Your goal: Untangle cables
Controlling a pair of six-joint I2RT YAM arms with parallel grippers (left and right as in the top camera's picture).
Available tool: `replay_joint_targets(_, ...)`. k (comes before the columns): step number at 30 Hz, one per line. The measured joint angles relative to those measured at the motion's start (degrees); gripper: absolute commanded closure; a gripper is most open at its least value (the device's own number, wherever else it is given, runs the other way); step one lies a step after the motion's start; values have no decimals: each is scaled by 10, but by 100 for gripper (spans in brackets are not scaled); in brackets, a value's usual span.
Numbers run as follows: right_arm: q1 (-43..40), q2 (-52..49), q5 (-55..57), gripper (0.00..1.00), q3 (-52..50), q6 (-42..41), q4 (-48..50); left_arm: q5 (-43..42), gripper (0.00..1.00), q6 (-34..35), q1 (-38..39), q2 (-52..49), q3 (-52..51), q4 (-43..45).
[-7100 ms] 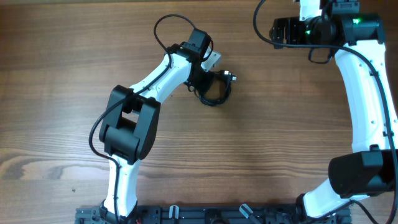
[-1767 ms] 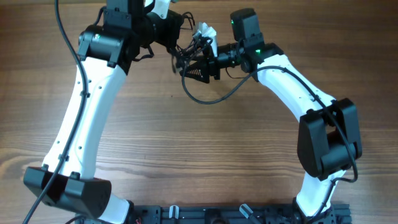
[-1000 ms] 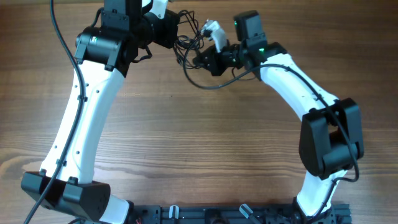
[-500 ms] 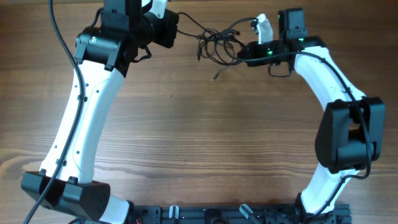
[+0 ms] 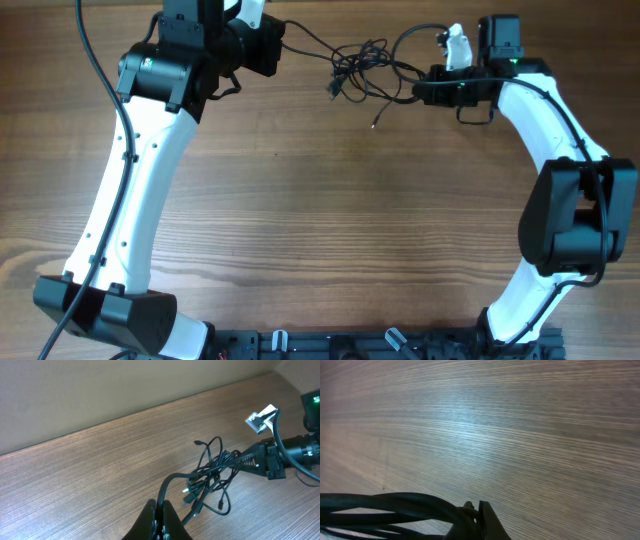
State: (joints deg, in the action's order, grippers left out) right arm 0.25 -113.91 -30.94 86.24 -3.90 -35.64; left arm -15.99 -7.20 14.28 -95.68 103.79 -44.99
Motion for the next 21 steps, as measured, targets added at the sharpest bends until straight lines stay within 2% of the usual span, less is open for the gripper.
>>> replay_joint_targets(8, -26, 0, 11, 96, 0, -7, -14, -5, 96, 0, -5, 0, 0, 0)
replay_joint_targets(16, -90, -2, 113, 96, -4, -12, -44, 25, 96, 0, -62, 43, 2, 8)
replay_joint_targets(21, -90, -3, 130, 96, -4, -8, -57, 26, 96, 0, -66, 61, 6, 8)
